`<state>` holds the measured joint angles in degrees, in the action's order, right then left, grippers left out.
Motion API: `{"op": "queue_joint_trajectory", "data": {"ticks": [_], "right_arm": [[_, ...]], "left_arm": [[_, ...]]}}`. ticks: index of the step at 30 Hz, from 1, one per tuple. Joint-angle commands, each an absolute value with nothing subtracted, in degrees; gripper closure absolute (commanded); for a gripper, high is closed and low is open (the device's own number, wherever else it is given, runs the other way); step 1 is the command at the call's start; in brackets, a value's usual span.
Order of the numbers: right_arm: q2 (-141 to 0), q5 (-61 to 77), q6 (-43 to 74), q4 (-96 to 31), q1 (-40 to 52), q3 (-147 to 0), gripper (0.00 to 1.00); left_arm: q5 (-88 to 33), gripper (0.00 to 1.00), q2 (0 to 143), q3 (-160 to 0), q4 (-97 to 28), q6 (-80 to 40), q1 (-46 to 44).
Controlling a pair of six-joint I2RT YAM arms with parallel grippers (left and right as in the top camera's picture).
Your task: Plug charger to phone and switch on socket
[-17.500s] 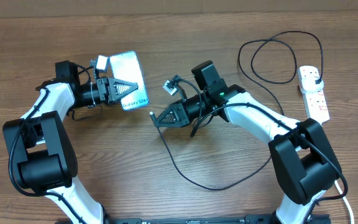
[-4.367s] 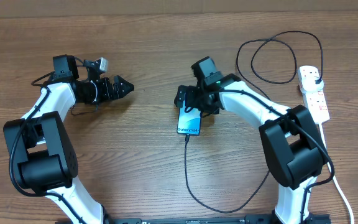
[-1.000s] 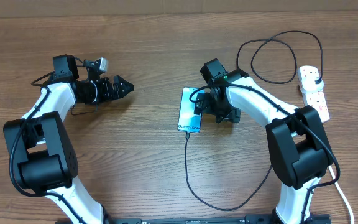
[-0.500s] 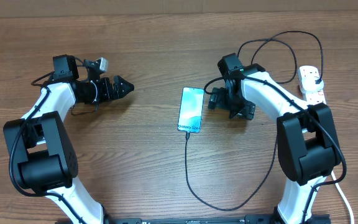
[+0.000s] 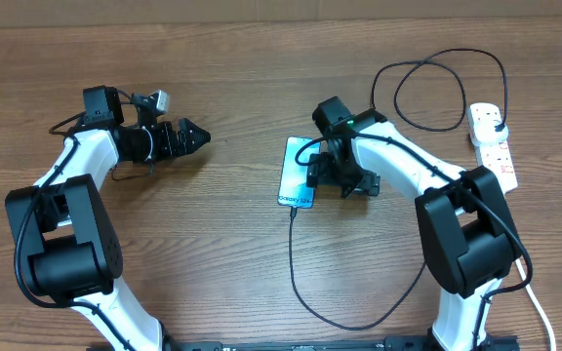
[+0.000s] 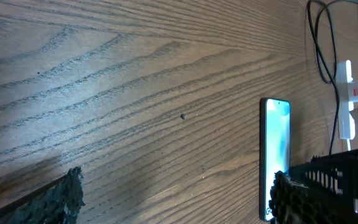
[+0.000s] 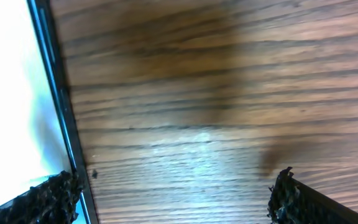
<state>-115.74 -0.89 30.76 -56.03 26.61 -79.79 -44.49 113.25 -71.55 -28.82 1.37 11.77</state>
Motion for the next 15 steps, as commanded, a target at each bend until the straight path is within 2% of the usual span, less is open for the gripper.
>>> {"op": "queue_joint_trajectory", "data": {"ticks": [1, 10, 15], "right_arm": [[-114.78, -1.45, 29.74, -55.7, 26.68, -79.83, 0.0], [-114.78, -7.68, 29.67, -56.21, 26.24, -79.83, 0.0], [-114.78, -5.72, 23.38, -52.86, 26.3, -79.83, 0.0]], "left_arm": [[-44.29, 0.0, 111.63, -71.72, -28.64, 0.64, 11.88], [-44.29, 0.0, 111.63, -71.72, -28.64, 0.64, 11.88], [-44.29, 0.0, 111.63, -71.72, -28.64, 0.64, 11.88]]}}
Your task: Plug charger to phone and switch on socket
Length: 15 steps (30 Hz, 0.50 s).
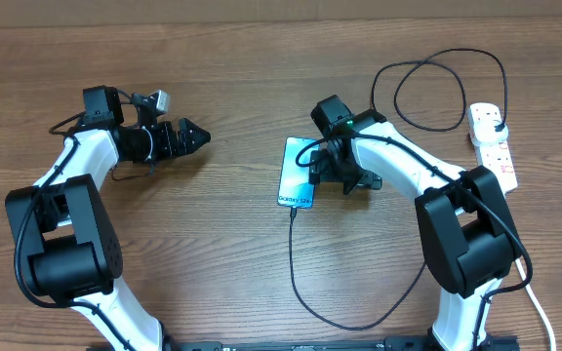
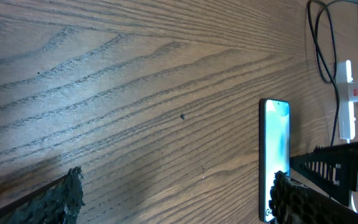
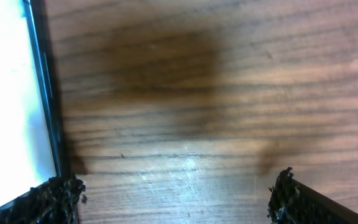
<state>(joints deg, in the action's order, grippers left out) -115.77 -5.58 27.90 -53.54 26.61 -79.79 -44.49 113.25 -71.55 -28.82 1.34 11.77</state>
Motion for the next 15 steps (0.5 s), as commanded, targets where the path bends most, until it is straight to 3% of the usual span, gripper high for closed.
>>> {"op": "queue_joint_trajectory", "data": {"ticks": [1, 15], "right_arm": [[-114.78, -5.39, 23.27, -52.82, 26.3, -79.83, 0.0], [-114.52, -5.48, 23.73, -54.08, 25.15, -80.09, 0.0]], "left_arm": [[-44.29, 0.0, 111.63, -71.72, -28.64, 0.64, 11.88], [-44.29, 0.0, 111.63, -71.72, -28.64, 0.64, 11.88]]}}
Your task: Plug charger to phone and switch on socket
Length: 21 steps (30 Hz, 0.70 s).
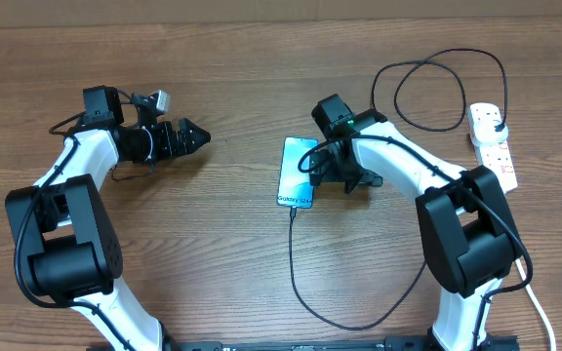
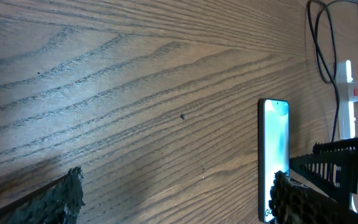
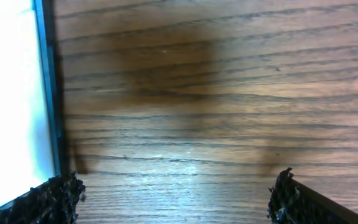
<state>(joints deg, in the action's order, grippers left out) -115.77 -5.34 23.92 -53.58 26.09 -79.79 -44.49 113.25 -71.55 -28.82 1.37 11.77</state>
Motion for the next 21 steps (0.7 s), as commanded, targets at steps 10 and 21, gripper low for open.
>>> {"op": "queue_joint_trajectory", "data": {"ticks": [10, 21], "right_arm": [[-110.34, -6.28, 19.2, -69.65, 21.3, -98.0, 0.0], [-110.37, -9.17, 20.99, -73.97, 6.79, -102.28, 0.0]], "left_arm": [[-44.27, 0.0, 111.63, -71.72, -28.64, 0.64, 11.88], [-34.52, 0.0, 111.63, -71.72, -28.64, 0.67, 11.88]]}}
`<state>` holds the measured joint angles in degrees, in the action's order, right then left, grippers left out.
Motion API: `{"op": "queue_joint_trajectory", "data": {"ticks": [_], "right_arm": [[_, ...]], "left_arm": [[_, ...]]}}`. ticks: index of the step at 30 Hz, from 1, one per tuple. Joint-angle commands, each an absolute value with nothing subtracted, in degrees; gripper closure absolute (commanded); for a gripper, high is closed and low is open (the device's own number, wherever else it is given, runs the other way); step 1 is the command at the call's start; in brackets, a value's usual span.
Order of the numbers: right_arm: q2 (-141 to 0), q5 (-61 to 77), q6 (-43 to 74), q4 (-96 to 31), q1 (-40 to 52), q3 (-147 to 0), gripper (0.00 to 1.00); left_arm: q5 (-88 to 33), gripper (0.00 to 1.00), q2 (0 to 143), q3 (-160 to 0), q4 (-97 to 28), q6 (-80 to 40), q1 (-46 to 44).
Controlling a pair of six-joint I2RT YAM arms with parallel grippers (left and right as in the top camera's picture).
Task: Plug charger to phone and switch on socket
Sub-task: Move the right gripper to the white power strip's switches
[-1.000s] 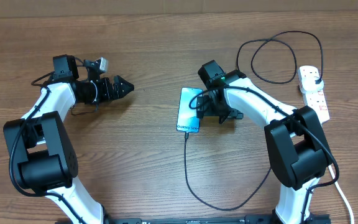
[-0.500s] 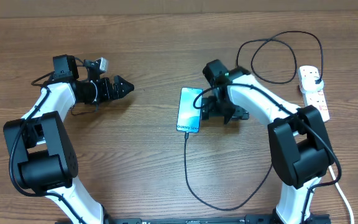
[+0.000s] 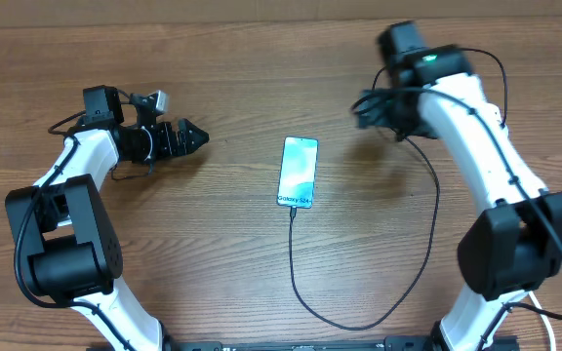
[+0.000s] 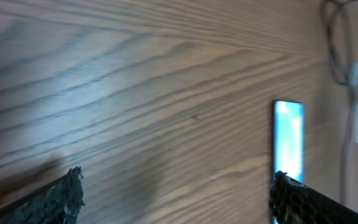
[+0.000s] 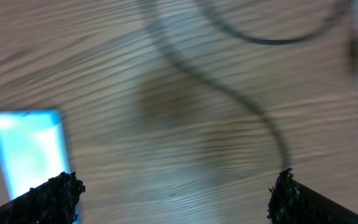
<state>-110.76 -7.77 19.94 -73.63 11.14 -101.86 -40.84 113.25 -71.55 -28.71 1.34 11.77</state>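
The phone (image 3: 299, 173) lies screen up and lit at the table's middle, and also shows in the left wrist view (image 4: 288, 134) and the right wrist view (image 5: 27, 149). A black charger cable (image 3: 435, 210) runs from its near end in a loop toward the right. My right gripper (image 3: 367, 105) hangs open and empty, high over the far right, away from the phone; its wrist view (image 5: 173, 199) shows the cable (image 5: 229, 93) below. My left gripper (image 3: 191, 136) is open and empty at the far left (image 4: 176, 199). The white socket strip is a blur; the right arm hides it overhead.
Bare wooden table (image 3: 213, 253) surrounds the phone. The cable's slack loop (image 3: 340, 320) lies near the front edge. The right arm's white links (image 3: 491, 146) span the right side above the table.
My right gripper has left the phone's right edge and now hangs higher and farther back to the right, still open. The phone stays put. The left wrist view is blurred and slightly shifted.
My right gripper stayed open, low on the table against the phone's right edge, through all three earlier moments, and the phone's edge went from slanted to straight in its view. The cable was plugged into the phone throughout. Now that gripper is off the phone. My left gripper kept still and open.
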Motion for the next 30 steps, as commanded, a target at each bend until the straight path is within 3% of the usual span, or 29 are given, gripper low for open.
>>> {"op": "queue_joint_trajectory", "data": {"ticks": [1, 10, 21, 30], "right_arm": [[-110.37, -9.17, 20.99, -74.3, 4.99, -102.28, 0.0], [-110.37, -9.06, 22.48, -76.34, -9.45, -99.46, 0.0], [-110.37, -12.19, 28.97, -64.2, -22.65, -87.46, 0.0], [-110.37, -11.42, 30.3, -52.53, -27.14, -81.21, 0.0]], "left_arm": [[-31.77, 0.0, 111.63, -71.72, -28.62, 0.67, 11.88], [-14.57, 0.0, 111.63, -71.72, -28.64, 0.67, 11.88], [-13.96, 0.0, 111.63, -71.72, -28.64, 0.64, 11.86], [-13.96, 0.0, 111.63, -71.72, -28.64, 0.64, 11.88]]}}
